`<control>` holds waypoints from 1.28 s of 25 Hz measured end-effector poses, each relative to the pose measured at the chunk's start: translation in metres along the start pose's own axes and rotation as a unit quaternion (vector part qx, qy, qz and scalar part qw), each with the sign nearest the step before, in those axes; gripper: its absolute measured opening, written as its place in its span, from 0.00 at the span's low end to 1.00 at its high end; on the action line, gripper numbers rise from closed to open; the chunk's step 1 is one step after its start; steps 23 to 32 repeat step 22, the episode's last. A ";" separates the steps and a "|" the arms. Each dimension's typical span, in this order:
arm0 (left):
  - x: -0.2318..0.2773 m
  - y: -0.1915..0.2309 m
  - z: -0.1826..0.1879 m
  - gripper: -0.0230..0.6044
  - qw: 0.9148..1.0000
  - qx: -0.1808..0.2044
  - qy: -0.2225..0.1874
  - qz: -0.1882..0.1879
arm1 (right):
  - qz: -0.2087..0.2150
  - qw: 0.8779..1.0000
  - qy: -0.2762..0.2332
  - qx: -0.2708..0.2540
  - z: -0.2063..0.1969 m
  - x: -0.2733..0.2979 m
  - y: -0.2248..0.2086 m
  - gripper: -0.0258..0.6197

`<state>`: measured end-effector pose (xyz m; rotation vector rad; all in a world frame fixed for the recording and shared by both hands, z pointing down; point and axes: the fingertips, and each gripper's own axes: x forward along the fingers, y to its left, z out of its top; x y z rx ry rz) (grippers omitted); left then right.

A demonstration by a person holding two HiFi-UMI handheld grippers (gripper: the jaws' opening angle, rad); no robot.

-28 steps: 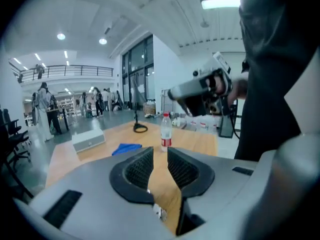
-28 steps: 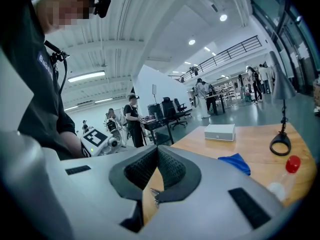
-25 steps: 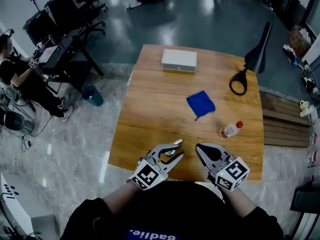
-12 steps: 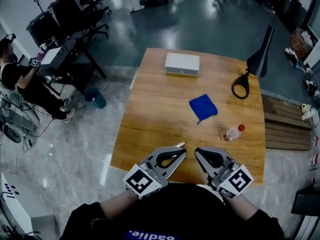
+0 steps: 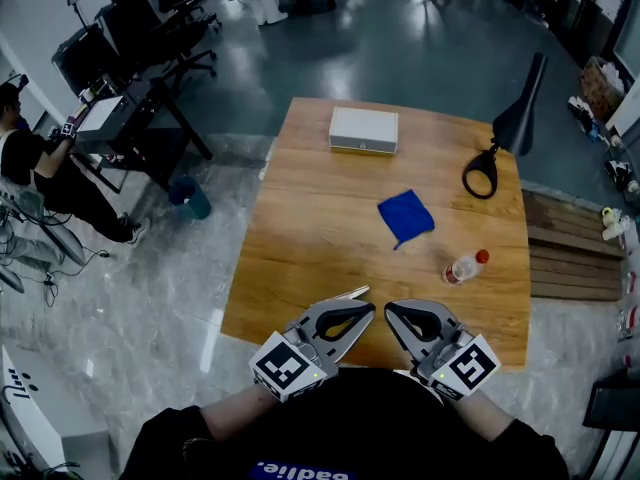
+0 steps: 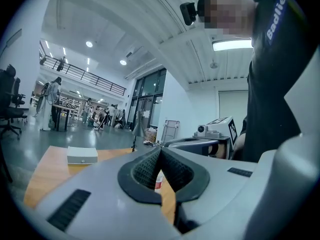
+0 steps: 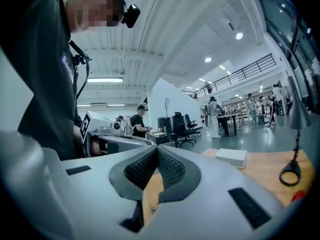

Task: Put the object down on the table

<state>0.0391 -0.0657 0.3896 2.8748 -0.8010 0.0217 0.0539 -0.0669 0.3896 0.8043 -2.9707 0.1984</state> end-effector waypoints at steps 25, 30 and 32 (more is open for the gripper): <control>0.005 -0.001 -0.014 0.05 1.000 0.020 0.009 -0.015 | -0.014 1.000 0.009 0.014 -0.010 -0.004 -0.004 0.04; 0.005 -0.001 -0.014 0.05 1.000 0.020 0.009 -0.015 | -0.014 1.000 0.009 0.014 -0.010 -0.004 -0.004 0.04; 0.005 -0.001 -0.014 0.05 1.000 0.020 0.009 -0.015 | -0.014 1.000 0.009 0.014 -0.010 -0.004 -0.004 0.04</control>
